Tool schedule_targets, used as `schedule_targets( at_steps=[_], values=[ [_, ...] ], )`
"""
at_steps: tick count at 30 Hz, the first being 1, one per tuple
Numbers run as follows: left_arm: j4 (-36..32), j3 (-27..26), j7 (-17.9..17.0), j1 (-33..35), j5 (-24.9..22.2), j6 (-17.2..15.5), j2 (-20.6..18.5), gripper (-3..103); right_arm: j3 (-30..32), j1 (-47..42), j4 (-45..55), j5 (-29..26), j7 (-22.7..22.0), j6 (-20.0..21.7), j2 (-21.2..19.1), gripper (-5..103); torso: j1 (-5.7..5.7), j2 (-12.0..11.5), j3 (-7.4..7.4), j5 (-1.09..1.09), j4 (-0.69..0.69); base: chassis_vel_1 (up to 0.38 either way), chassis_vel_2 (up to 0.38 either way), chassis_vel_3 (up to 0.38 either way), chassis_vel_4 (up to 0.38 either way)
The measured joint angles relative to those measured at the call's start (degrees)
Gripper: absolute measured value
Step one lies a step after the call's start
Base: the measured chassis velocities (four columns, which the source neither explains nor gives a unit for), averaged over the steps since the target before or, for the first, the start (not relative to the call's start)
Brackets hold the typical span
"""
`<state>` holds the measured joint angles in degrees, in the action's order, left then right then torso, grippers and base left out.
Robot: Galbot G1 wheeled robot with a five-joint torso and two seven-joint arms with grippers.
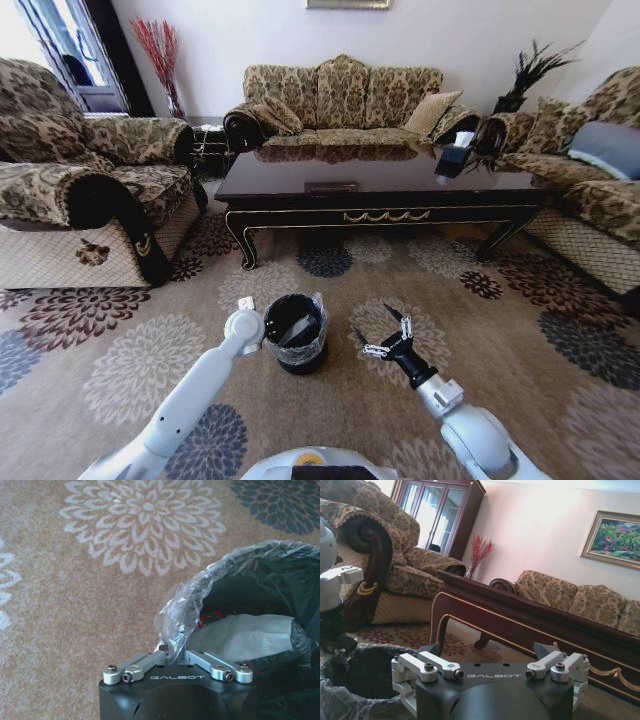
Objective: Move to the front of the table and pick up the trash from the floor, then place it into the trash bin.
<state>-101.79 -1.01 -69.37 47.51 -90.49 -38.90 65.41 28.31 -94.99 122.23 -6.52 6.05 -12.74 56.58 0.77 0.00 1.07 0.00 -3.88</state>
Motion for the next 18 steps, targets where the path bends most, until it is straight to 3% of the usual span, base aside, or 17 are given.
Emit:
schedule_targets(
  at_steps=[6,8,10,17,18],
  values=[
    [-0.2,-0.1,0.6,-0.1,0.0,0.0,0.2,-3,0.0,-0.5,0.2,0.0,0.0,0.0,-0.1,100,0.0,0.0,-0.01,0.0,0.0,0.0,0.0,0.0,0.0],
    [-0.5,-0.3,1.5,-0.1,0.7,-0.1,0.2,7,0.1,-0.6,0.2,0.1,0.0,0.1,0.0,100,0.0,0.0,0.0,0.0,-0.01,0.0,0.0,0.0,0.0],
    [-0.9,-0.4,2.3,0.0,1.5,-0.1,0.2,7,0.1,-0.7,0.2,0.1,0.0,0.1,0.2,100,0.0,0.0,-0.01,0.01,0.0,0.0,0.0,0.0,0.0],
    [-5.0,-0.9,5.7,0.9,5.4,-0.1,-1.1,40,0.0,-0.9,-0.3,0.3,-0.2,0.1,1.0,100,0.0,0.0,-0.01,0.0,-0.01,0.0,0.0,0.0,0.0],
    [-5.0,-0.9,5.7,0.9,5.4,-0.1,-1.1,40,0.0,-0.9,-0.3,0.3,-0.2,0.1,1.0,100,0.0,0.0,-0.01,0.0,-0.01,0.0,0.0,0.0,0.0]
  ],
)
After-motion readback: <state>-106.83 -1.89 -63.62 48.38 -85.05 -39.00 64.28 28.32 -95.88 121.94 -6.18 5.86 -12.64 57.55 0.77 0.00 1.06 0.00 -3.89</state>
